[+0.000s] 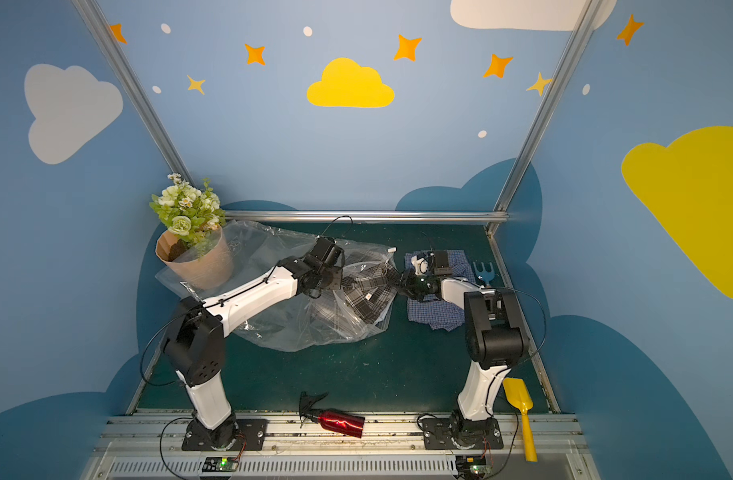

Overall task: Take the shirt out of the vacuum bag
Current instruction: Take out the shirt from the vacuum bag.

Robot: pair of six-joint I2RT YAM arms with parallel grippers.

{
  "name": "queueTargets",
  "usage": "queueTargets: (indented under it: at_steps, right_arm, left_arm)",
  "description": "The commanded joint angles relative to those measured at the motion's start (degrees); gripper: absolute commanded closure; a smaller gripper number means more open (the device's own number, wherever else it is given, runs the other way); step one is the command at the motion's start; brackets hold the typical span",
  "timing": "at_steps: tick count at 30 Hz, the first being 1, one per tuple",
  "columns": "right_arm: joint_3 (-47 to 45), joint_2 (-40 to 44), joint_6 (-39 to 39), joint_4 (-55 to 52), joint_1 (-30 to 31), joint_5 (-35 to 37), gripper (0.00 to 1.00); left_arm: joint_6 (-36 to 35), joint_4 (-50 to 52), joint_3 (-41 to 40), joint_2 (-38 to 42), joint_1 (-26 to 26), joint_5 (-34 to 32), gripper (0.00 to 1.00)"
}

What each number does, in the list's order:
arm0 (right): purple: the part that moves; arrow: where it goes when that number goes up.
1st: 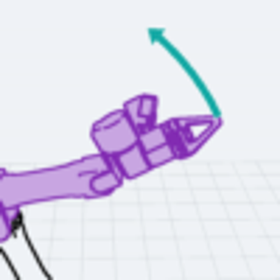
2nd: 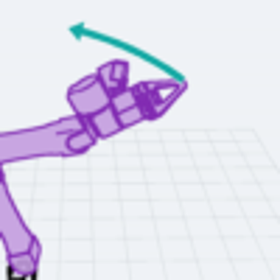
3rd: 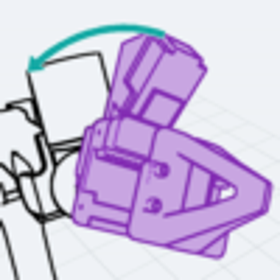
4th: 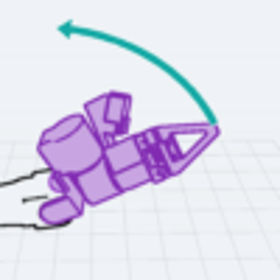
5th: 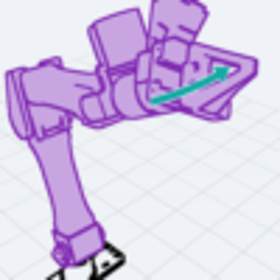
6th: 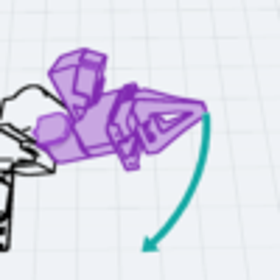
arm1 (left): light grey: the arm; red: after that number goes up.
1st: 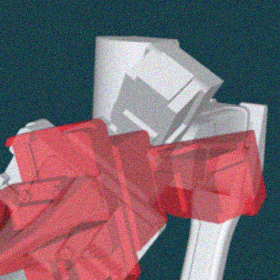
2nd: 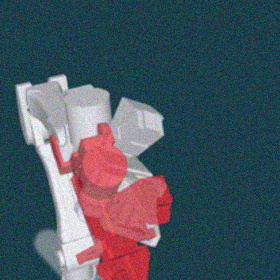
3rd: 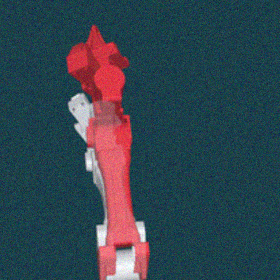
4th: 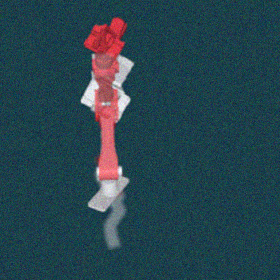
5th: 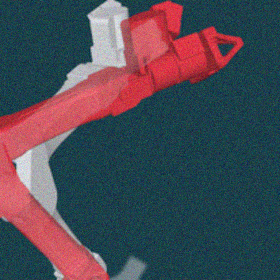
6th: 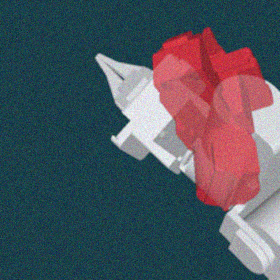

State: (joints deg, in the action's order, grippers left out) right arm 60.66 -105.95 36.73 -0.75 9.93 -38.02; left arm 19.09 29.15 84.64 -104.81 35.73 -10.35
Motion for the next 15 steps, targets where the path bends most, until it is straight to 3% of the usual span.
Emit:
queueTargets:
  at_steps: [1, 15]
  right_arm:
    - [0.9, -1.7, 0.6, 0.8, 0.5, 0.6, 0.59]
    - [-1.2, -0.5, 1.9, 1.3, 1.8, 2.1, 0.6]
  left_arm:
    - [-0.5, 0.0, 1.3, 1.8, 0.0, 0.0, 0.89]
    - [-0.1, -1.4, -0.8, 2.1, -0.2, 0.5, 0.89]
